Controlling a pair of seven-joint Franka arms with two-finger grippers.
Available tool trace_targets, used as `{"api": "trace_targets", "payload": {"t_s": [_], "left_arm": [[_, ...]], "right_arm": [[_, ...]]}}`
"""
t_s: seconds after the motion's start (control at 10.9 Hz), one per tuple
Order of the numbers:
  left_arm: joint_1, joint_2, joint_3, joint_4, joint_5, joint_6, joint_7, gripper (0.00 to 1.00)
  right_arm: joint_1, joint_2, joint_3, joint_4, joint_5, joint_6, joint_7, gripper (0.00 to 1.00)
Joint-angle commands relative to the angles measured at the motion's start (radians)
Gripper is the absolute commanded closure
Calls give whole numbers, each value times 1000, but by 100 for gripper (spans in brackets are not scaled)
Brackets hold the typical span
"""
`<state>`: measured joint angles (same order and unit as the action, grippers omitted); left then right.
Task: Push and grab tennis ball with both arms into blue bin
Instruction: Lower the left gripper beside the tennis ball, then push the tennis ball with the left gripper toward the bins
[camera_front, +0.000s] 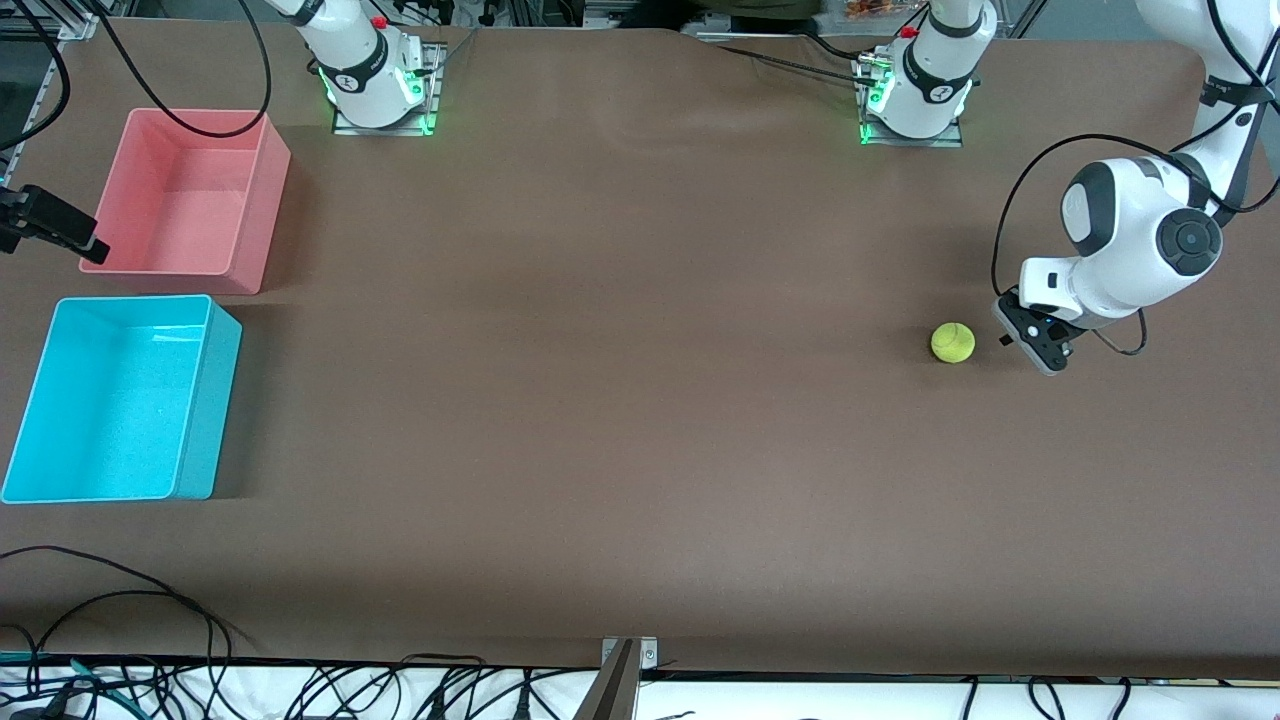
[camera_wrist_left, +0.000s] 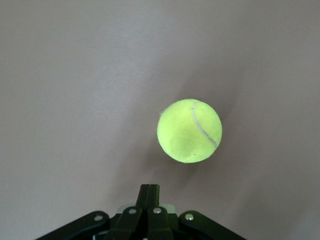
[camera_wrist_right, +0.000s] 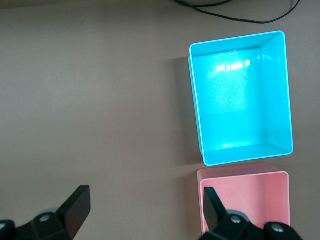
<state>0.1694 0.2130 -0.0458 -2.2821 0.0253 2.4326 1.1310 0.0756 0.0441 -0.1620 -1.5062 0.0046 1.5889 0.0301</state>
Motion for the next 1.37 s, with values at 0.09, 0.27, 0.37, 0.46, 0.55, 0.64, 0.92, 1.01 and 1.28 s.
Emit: {"api": "trace_targets", "payload": {"t_s": [0.09, 0.27, 0.37, 0.46, 0.55, 0.64, 0.92, 1.01, 1.28], "left_arm": [[16, 83, -6, 7, 4, 98, 301, 100], [19, 120, -5, 6, 1, 143, 404, 100], [21, 129, -6, 7, 2, 144, 408, 100], [21, 134, -6, 4, 11, 143, 427, 100], [21, 143, -6, 4, 12, 143, 462, 100], [21, 143, -6, 4, 12, 143, 479, 100], [21, 143, -6, 1, -1, 140, 604, 100], [21, 144, -6, 3, -1, 140, 604, 100], [21, 160, -6, 3, 1, 143, 605, 100]], "right_arm": [[1, 3, -2, 14, 6, -12, -9, 0], [1, 3, -2, 14, 6, -12, -9, 0], [1, 3, -2, 14, 6, -12, -9, 0], [1, 2, -2, 14, 6, -13, -9, 0], [1, 3, -2, 14, 6, -12, -9, 0], [1, 3, -2, 14, 6, -12, -9, 0], [1, 3, -2, 14, 6, -12, -9, 0], [1, 3, -2, 14, 6, -12, -9, 0], [1, 3, -2, 14, 6, -13, -9, 0]]}}
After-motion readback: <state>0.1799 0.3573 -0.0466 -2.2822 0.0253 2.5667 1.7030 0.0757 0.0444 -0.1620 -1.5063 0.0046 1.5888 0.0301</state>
